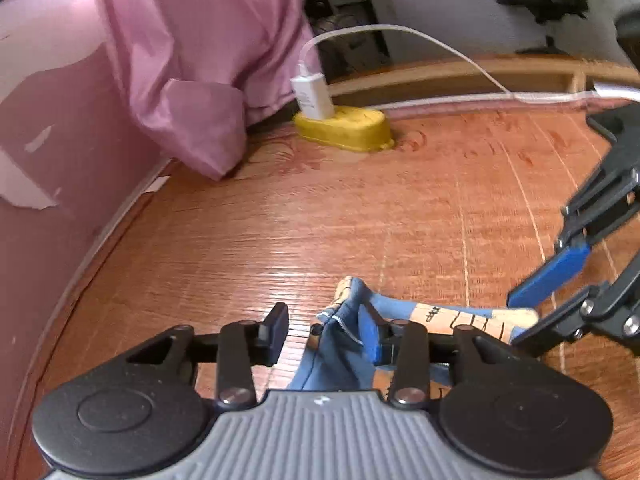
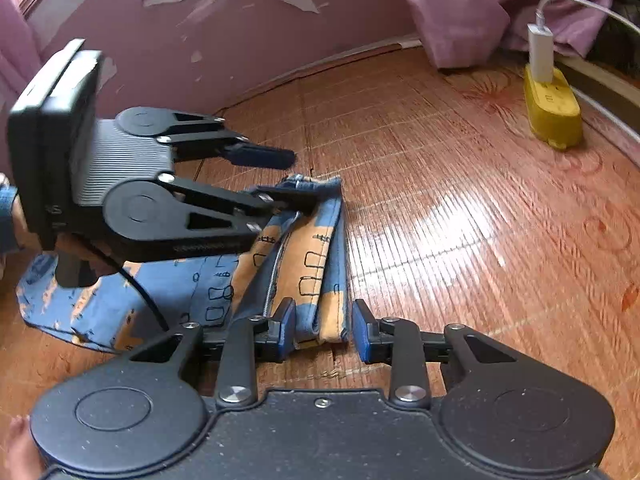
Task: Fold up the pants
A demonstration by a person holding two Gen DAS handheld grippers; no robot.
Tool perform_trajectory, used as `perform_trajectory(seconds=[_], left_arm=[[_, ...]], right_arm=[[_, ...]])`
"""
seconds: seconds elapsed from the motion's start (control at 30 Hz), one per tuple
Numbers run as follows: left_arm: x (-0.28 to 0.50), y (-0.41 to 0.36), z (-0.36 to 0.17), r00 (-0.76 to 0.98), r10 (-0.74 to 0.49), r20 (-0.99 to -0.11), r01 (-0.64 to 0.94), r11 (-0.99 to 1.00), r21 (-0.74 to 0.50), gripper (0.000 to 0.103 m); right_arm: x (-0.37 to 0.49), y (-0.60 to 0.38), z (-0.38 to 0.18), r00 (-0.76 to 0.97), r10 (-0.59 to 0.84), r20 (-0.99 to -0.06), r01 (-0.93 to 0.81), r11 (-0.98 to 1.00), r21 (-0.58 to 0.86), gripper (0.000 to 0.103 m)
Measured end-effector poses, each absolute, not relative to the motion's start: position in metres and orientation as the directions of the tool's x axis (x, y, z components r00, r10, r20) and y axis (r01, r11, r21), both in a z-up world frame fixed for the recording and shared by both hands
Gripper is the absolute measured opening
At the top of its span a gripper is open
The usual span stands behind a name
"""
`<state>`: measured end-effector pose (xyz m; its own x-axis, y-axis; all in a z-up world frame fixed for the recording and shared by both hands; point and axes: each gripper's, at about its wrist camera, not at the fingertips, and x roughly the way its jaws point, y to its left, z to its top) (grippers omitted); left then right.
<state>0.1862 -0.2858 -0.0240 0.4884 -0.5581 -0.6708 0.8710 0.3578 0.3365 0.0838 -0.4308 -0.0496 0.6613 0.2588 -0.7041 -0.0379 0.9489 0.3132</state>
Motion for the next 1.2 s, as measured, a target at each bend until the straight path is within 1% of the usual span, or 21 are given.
perform_trajectory(seconds=[0.1, 0.23, 0.37, 0.5, 0.53, 0.57, 0.6, 0.67, 0.73, 0.77, 0.83, 0.9, 0.97, 1.0, 1.03, 1.1, 1.2], left_arm=[[0.183, -0.271, -0.015, 0.502, -0.556, -0.662, 0.858, 0.417, 0.300, 0.046], [0.175, -0.246, -0.015, 0.506, -0.524, -0.686, 0.838, 0.487, 0.246, 0.046], [0.164, -0.221, -0.022, 0.508, -0.480, -0.715, 0.813, 0.541, 0.215, 0.046], [0.158, -0.207, -0.027, 0.515, -0.455, -0.726, 0.787, 0.587, 0.189, 0.046], [0.158, -0.205, -0.028, 0.508, -0.453, -0.733, 0.783, 0.598, 0.173, 0.046], [0.158, -0.205, -0.030, 0.504, -0.447, -0.739, 0.776, 0.610, 0.160, 0.047], [0.158, -0.203, -0.032, 0.506, -0.443, -0.740, 0.766, 0.625, 0.150, 0.048], [0.158, -0.199, -0.032, 0.505, -0.445, -0.740, 0.752, 0.647, 0.124, 0.052], [0.160, -0.195, -0.031, 0.504, -0.444, -0.740, 0.744, 0.658, 0.112, 0.061], [0.161, -0.192, -0.032, 0.502, -0.444, -0.742, 0.739, 0.666, 0.101, 0.063], [0.164, -0.185, -0.032, 0.486, -0.449, -0.750, 0.733, 0.677, 0.069, 0.068], [0.167, -0.179, -0.031, 0.474, -0.451, -0.756, 0.729, 0.682, 0.050, 0.070], [0.169, -0.176, -0.028, 0.461, -0.453, -0.763, 0.725, 0.688, 0.030, 0.070], [0.172, -0.173, -0.025, 0.452, -0.462, -0.764, 0.717, 0.697, 0.002, 0.070], [0.175, -0.169, -0.021, 0.428, -0.485, -0.762, 0.701, 0.711, -0.058, 0.070], [0.186, -0.160, -0.015, 0.358, -0.553, -0.752, 0.668, 0.715, -0.208, 0.070], [0.202, -0.144, -0.007, 0.279, -0.645, -0.711, 0.586, 0.701, -0.406, 0.070]], right_arm=[[0.082, -0.440, -0.052, 0.658, 0.277, -0.700, 0.009, 0.927, 0.375, 0.034], [0.081, -0.446, -0.052, 0.658, 0.295, -0.693, 0.054, 0.900, 0.433, 0.036], [0.081, -0.441, -0.050, 0.659, 0.287, -0.695, 0.064, 0.900, 0.432, 0.039], [0.082, -0.433, -0.049, 0.667, 0.254, -0.701, 0.078, 0.911, 0.404, 0.039], [0.081, -0.429, -0.048, 0.668, 0.239, -0.705, 0.072, 0.922, 0.381, 0.033], [0.081, -0.423, -0.048, 0.666, 0.218, -0.713, 0.063, 0.936, 0.345, 0.026], [0.080, -0.415, -0.047, 0.671, 0.187, -0.718, 0.053, 0.953, 0.298, 0.024], [0.077, -0.406, -0.046, 0.685, 0.153, -0.713, 0.040, 0.968, 0.246, 0.013], [0.071, -0.408, -0.041, 0.710, 0.108, -0.696, 0.075, 0.971, 0.227, 0.011], [0.069, -0.411, -0.038, 0.721, 0.088, -0.688, 0.099, 0.969, 0.227, 0.011], [0.066, -0.420, -0.039, 0.719, 0.091, -0.690, 0.145, 0.950, 0.276, 0.010], [0.067, -0.427, -0.048, 0.697, 0.115, -0.708, 0.183, 0.926, 0.331, 0.011], [0.066, -0.433, -0.051, 0.707, 0.136, -0.693, 0.208, 0.898, 0.389, 0.011], [0.065, -0.436, -0.051, 0.716, 0.147, -0.683, 0.220, 0.880, 0.420, 0.011], [0.065, -0.438, -0.051, 0.726, 0.155, -0.670, 0.228, 0.865, 0.447, 0.011], [0.064, -0.438, -0.048, 0.745, 0.152, -0.649, 0.236, 0.850, 0.471, 0.011], [0.065, -0.427, -0.028, 0.792, 0.149, -0.592, 0.192, 0.860, 0.473, 0.011]])
